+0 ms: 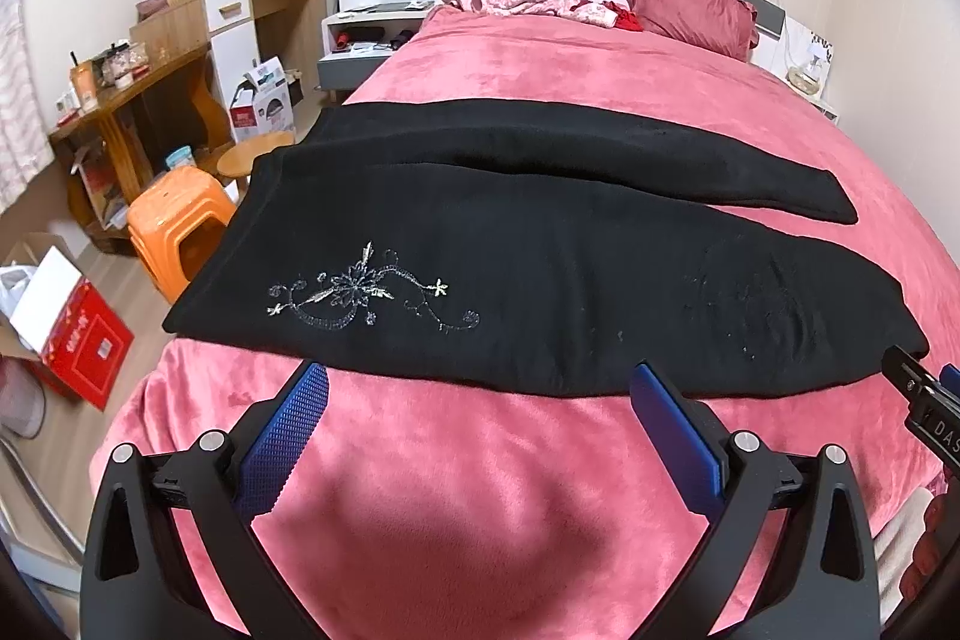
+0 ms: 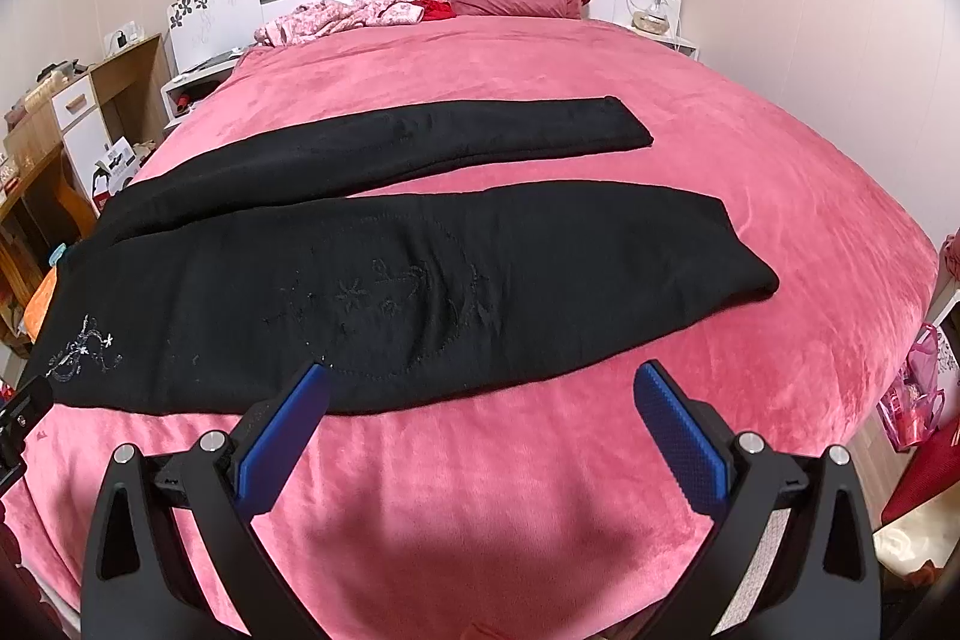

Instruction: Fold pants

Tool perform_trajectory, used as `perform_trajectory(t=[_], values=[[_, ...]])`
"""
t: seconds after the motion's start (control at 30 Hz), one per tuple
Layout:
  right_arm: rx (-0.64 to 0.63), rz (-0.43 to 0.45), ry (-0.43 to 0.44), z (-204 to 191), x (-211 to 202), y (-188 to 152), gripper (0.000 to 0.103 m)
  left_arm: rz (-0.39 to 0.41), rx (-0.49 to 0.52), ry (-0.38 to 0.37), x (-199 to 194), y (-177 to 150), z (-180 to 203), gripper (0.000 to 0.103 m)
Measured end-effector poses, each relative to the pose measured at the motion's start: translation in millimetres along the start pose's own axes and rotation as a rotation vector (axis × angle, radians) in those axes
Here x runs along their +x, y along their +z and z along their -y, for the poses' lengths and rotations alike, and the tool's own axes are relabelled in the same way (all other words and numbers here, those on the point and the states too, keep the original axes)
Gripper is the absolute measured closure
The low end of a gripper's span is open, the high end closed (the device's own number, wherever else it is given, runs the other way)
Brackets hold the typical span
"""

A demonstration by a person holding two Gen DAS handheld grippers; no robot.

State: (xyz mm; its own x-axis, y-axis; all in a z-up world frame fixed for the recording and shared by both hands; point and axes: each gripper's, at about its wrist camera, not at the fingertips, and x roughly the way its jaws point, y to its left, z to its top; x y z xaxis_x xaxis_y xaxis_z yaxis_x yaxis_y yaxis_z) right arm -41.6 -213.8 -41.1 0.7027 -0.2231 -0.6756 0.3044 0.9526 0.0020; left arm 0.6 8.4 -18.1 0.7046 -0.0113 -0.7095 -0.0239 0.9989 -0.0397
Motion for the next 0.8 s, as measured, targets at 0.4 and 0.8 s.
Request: perform_trajectory(t=[0.4, 0.8], values=[[0.003, -0.012, -0.001, 2, 3, 0, 0.002, -0.017, -0.01, -0.001, 2, 4, -2, 0.003], [0.049, -0.025, 0.037, 10, 11, -2, 0.002, -0.074, -0.009, -0.076, 16, 2, -6, 0.003]])
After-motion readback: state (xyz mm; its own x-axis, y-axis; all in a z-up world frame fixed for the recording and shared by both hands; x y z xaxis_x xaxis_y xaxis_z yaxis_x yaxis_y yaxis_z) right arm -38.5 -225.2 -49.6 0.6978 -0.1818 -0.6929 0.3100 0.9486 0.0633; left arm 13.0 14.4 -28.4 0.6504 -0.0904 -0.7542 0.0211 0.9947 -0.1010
